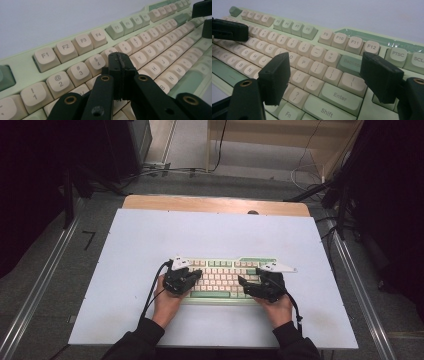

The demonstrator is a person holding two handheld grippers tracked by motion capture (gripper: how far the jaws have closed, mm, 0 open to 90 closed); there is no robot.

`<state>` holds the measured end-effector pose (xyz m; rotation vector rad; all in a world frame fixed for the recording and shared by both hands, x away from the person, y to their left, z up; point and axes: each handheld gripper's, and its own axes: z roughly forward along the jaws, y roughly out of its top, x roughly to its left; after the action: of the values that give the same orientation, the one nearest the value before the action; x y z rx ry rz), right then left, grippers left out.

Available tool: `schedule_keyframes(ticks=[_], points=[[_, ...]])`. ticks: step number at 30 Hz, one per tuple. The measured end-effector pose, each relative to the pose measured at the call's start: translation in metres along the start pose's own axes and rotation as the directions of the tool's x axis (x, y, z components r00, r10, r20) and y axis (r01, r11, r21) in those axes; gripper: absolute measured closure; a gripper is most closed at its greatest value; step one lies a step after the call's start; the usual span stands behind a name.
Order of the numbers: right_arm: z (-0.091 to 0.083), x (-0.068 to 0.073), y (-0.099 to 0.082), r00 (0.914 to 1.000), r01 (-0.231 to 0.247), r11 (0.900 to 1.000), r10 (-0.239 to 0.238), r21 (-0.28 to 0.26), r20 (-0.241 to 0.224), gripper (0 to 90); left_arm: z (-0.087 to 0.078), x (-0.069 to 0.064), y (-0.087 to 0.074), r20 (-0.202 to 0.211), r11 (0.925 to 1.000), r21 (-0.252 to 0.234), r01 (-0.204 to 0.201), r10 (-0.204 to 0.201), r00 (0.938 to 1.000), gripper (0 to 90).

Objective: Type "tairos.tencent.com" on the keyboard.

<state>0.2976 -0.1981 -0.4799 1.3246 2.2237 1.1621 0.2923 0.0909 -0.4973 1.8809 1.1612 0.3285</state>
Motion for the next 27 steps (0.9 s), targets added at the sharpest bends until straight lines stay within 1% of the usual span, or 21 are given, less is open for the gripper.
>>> schedule_keyframes(ticks=[4,5,8,10,11,13,14,16,17,19,20,27], points=[[0.000,0.000,0.000,1.0000,0.001,1.0000,-0.001,0.000,0.001,22.7,-0.002,-0.001,0.001,0.005,1.0000,-0.004,0.001,-0.001,1.0000,90.0],[0.000,0.000,0.000,1.0000,0.000,1.0000,0.000,0.000,0.001,22.8,-0.003,-0.001,0.001,0.012,0.9999,-0.015,0.004,-0.004,0.9999,88.8],[0.000,-0.001,0.000,1.0000,0.003,1.0000,-0.003,-0.002,0.001,23.0,-0.009,-0.001,0.002,0.006,0.9991,-0.043,0.007,-0.007,1.0000,77.6],[0.000,-0.001,0.000,1.0000,0.005,1.0000,-0.005,-0.004,0.004,23.6,-0.013,-0.002,0.002,-0.008,0.9981,-0.060,0.012,-0.012,0.9999,65.4],[0.000,-0.001,0.000,1.0000,0.001,1.0000,-0.001,-0.004,0.004,24.4,-0.015,-0.002,0.002,-0.014,0.9977,-0.065,0.016,-0.017,0.9998,60.9],[0.000,-0.001,0.001,1.0000,0.002,1.0000,-0.002,-0.008,0.006,27.1,-0.018,-0.001,0.001,-0.029,0.9977,-0.064,0.025,-0.026,0.9992,49.0],[0.000,-0.001,0.001,1.0000,0.001,0.9999,-0.001,-0.010,0.008,28.4,-0.020,-0.001,0.000,-0.029,0.9975,-0.063,0.032,-0.033,0.9990,46.6],[0.000,0.000,0.002,0.9999,0.011,0.9998,-0.011,-0.017,0.008,33.0,-0.024,0.001,-0.002,-0.040,0.9969,-0.070,0.037,-0.040,0.9984,42.7],[0.001,0.001,0.002,0.9998,0.020,0.9996,-0.020,-0.022,0.006,35.7,-0.026,0.002,-0.003,-0.042,0.9967,-0.072,0.038,-0.041,0.9982,42.4],[0.002,0.002,0.003,0.9996,0.027,0.9991,-0.028,-0.034,-0.003,44.4,-0.031,0.003,-0.005,-0.050,0.9960,-0.078,0.042,-0.046,0.9977,41.8],[0.003,0.003,0.003,0.9995,0.031,0.9988,-0.032,-0.037,-0.009,47.1,-0.033,0.004,-0.006,-0.054,0.9956,-0.081,0.046,-0.051,0.9972,41.8],[0.012,0.010,0.007,0.9956,0.078,0.9966,-0.079,-0.029,-0.050,75.1,-0.045,0.009,-0.014,-0.085,0.9933,-0.094,0.067,-0.075,0.9935,41.8]])
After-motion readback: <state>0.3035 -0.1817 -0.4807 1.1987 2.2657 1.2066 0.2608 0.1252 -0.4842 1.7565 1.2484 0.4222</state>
